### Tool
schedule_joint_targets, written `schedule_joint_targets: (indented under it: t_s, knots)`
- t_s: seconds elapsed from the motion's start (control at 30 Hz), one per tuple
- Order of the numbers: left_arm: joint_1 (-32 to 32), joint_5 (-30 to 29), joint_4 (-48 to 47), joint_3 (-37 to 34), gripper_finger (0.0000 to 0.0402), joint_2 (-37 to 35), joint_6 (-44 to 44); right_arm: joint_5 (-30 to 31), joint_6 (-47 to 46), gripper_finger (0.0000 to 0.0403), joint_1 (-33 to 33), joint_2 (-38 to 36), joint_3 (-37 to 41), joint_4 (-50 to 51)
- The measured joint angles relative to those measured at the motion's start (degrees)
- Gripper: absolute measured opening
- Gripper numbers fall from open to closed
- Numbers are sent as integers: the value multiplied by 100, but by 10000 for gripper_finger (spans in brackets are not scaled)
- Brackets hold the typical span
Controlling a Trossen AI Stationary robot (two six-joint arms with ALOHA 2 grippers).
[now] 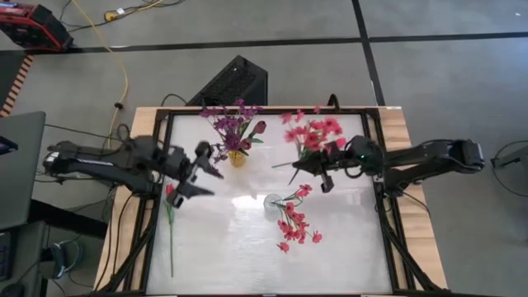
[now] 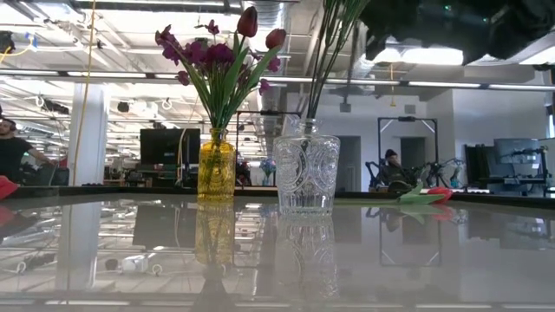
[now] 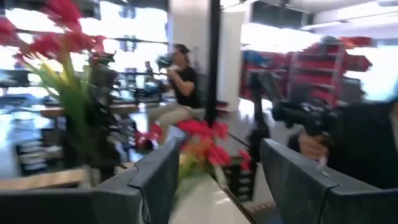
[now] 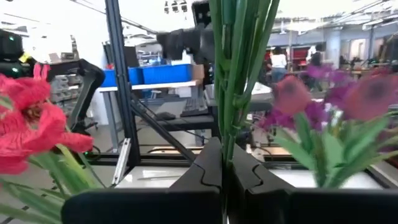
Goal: Sort flowers into vase by color
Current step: Put the pink flowers into the transparent vase
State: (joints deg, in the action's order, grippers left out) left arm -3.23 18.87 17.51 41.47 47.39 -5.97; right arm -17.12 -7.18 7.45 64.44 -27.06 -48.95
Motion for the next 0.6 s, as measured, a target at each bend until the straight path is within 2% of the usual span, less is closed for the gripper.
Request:
schedule_joint_targets:
  t_s: [0.07,0.17,0.27,0.6]
  knots:
    - [-209,-62,314,-326,215,16,16,64,8,21,-66,234,-116,-135]
    - [-482,-608,901,-732,215,110,27,106,4,21,-84,519,-291,-143]
    - [-607,-1024,1087,-911,215,154,56,106,-9,21,-116,777,-487,-110]
    - [-620,-1055,1229,-904,215,14,189,87,4,21,-540,1459,-1038,-169]
